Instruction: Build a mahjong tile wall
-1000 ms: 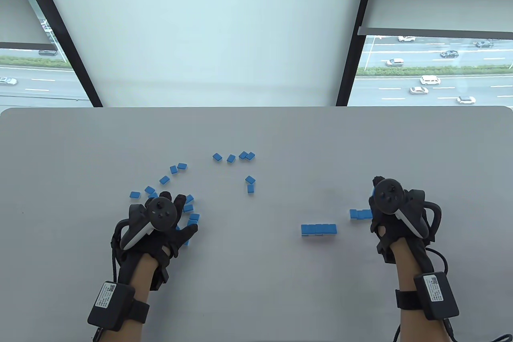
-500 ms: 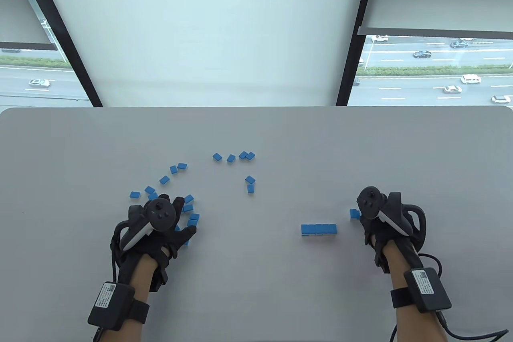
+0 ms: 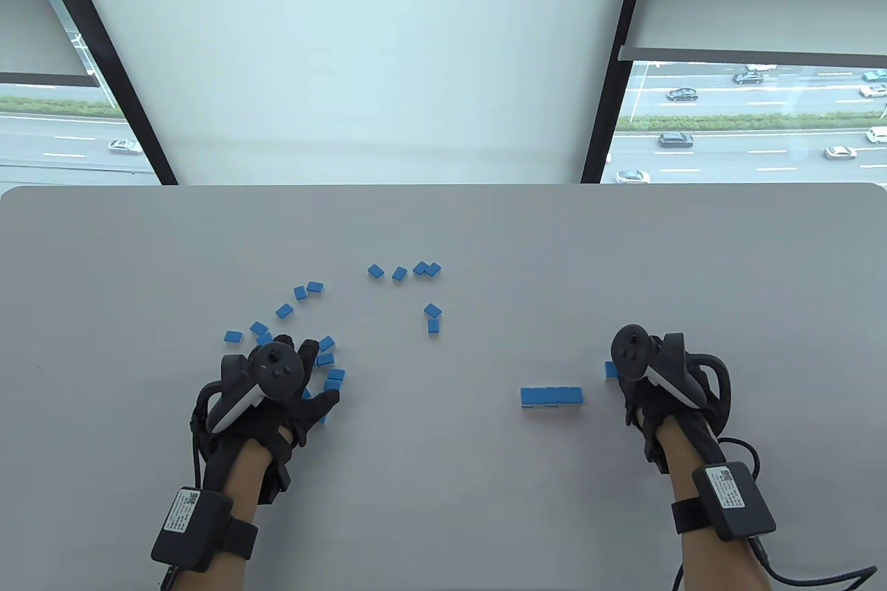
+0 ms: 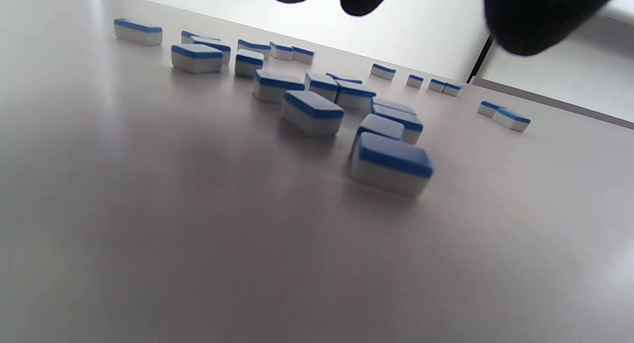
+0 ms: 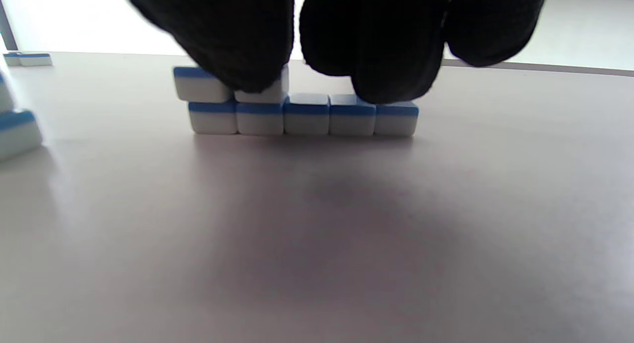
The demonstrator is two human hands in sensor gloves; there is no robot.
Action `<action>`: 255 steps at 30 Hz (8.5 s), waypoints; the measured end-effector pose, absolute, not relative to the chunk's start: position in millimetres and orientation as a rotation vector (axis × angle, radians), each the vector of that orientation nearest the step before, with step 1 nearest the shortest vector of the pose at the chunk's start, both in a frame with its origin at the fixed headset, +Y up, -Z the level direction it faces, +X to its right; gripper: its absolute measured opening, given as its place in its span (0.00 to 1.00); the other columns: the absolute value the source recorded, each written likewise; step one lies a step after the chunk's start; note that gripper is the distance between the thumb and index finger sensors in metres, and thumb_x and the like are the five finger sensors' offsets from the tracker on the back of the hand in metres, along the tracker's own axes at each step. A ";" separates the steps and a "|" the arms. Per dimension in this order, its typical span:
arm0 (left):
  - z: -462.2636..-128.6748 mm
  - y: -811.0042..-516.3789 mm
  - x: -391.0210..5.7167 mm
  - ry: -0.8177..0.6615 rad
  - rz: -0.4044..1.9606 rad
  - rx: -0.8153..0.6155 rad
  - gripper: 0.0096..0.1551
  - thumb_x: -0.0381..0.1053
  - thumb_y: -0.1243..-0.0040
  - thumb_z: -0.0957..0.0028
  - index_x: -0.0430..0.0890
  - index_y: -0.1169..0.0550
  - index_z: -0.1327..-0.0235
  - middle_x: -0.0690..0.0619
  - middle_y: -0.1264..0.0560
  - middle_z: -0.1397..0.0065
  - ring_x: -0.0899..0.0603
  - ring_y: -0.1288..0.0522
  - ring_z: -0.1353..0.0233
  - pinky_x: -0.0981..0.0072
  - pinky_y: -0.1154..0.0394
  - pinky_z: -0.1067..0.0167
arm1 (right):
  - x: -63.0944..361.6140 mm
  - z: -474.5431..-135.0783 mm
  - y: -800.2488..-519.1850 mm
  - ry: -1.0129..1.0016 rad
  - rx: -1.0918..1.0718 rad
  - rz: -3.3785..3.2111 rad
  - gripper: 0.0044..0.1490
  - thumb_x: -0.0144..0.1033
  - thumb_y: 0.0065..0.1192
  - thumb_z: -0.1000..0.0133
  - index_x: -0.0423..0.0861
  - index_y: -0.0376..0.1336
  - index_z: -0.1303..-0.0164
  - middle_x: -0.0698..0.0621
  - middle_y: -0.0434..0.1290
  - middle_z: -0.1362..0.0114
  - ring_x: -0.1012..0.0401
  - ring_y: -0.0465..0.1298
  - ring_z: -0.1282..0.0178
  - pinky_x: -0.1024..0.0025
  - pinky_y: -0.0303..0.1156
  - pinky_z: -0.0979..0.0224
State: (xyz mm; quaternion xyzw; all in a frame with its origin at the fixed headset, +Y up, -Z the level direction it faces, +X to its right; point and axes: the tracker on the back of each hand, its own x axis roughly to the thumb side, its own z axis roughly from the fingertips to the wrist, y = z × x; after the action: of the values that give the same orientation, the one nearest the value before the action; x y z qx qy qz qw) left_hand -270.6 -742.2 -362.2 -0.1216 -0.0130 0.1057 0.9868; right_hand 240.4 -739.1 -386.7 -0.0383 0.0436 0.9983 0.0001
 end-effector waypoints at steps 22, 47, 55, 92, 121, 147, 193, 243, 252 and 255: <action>-365.8 -741.2 -269.9 -0.035 0.207 -0.235 0.53 0.76 0.48 0.57 0.59 0.46 0.19 0.49 0.53 0.13 0.30 0.54 0.17 0.22 0.58 0.30 | 114.3 -429.2 -670.2 0.031 0.177 3.149 0.43 0.49 0.71 0.55 0.54 0.57 0.29 0.51 0.67 0.27 0.50 0.78 0.38 0.48 0.71 0.32; -367.2 -740.0 -268.3 -0.043 0.207 -0.227 0.53 0.76 0.48 0.57 0.59 0.46 0.18 0.49 0.53 0.13 0.30 0.54 0.17 0.22 0.58 0.30 | -27.8 -493.8 -745.3 0.445 0.342 3.331 0.37 0.49 0.70 0.53 0.64 0.58 0.33 0.57 0.72 0.39 0.56 0.77 0.53 0.52 0.72 0.37; -366.4 -738.6 -269.0 -0.037 0.201 -0.224 0.53 0.76 0.48 0.57 0.59 0.46 0.18 0.49 0.53 0.13 0.30 0.54 0.17 0.22 0.58 0.31 | -32.0 -489.6 -738.8 0.456 0.382 3.381 0.35 0.46 0.70 0.54 0.58 0.60 0.35 0.57 0.72 0.41 0.56 0.77 0.57 0.53 0.73 0.40; -365.4 -744.7 -272.0 -0.011 0.193 -0.255 0.53 0.76 0.48 0.57 0.59 0.46 0.19 0.49 0.53 0.13 0.30 0.54 0.17 0.22 0.58 0.30 | 260.3 -392.1 -710.0 -0.055 -0.259 3.203 0.36 0.45 0.71 0.54 0.57 0.62 0.35 0.54 0.75 0.41 0.52 0.81 0.51 0.49 0.75 0.39; -364.8 -746.7 -269.9 -0.016 0.203 -0.275 0.52 0.76 0.48 0.57 0.59 0.46 0.19 0.49 0.53 0.13 0.30 0.54 0.17 0.22 0.58 0.31 | 225.7 -394.0 -701.4 0.044 -0.135 3.188 0.40 0.46 0.72 0.54 0.57 0.60 0.30 0.50 0.72 0.34 0.50 0.80 0.47 0.47 0.73 0.37; -363.6 -736.5 -269.9 -0.035 0.212 -0.225 0.52 0.76 0.48 0.57 0.59 0.46 0.18 0.49 0.53 0.13 0.30 0.54 0.17 0.22 0.58 0.30 | -10.2 -524.7 -727.3 0.650 0.293 3.337 0.48 0.45 0.75 0.54 0.70 0.51 0.29 0.61 0.64 0.23 0.54 0.72 0.24 0.49 0.65 0.21; -362.1 -737.9 -271.1 -0.027 0.218 -0.239 0.52 0.76 0.48 0.56 0.59 0.46 0.19 0.49 0.53 0.13 0.30 0.54 0.17 0.22 0.58 0.31 | 201.5 -397.3 -608.2 -0.279 0.067 3.261 0.37 0.45 0.67 0.52 0.59 0.56 0.33 0.56 0.68 0.33 0.52 0.76 0.39 0.49 0.69 0.28; -361.8 -740.7 -272.1 -0.017 0.214 -0.253 0.52 0.76 0.48 0.56 0.59 0.46 0.19 0.49 0.53 0.13 0.30 0.54 0.17 0.22 0.58 0.31 | 276.8 -384.5 -735.9 0.102 -0.245 3.095 0.40 0.42 0.68 0.52 0.59 0.55 0.29 0.51 0.65 0.29 0.49 0.73 0.36 0.46 0.67 0.29; -362.2 -738.3 -270.9 -0.025 0.211 -0.242 0.52 0.76 0.48 0.57 0.59 0.46 0.19 0.49 0.53 0.13 0.30 0.54 0.17 0.22 0.58 0.31 | 231.9 -389.9 -684.0 -0.081 -0.110 3.092 0.44 0.49 0.68 0.53 0.54 0.54 0.27 0.51 0.67 0.28 0.48 0.76 0.36 0.46 0.70 0.32; -361.7 -737.1 -270.4 -0.028 0.212 -0.236 0.52 0.76 0.48 0.56 0.59 0.46 0.19 0.49 0.53 0.13 0.30 0.54 0.17 0.22 0.58 0.31 | 207.1 -403.0 -667.2 -0.095 -0.067 3.133 0.44 0.50 0.67 0.53 0.55 0.54 0.26 0.52 0.66 0.27 0.49 0.76 0.34 0.47 0.70 0.31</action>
State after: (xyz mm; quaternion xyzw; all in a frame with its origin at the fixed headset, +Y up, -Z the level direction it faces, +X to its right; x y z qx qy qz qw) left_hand -270.4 -737.1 -361.7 -0.1174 -0.0141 0.1056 0.9874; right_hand 207.1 -667.2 -403.0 -0.0215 -0.0303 0.9993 0.0030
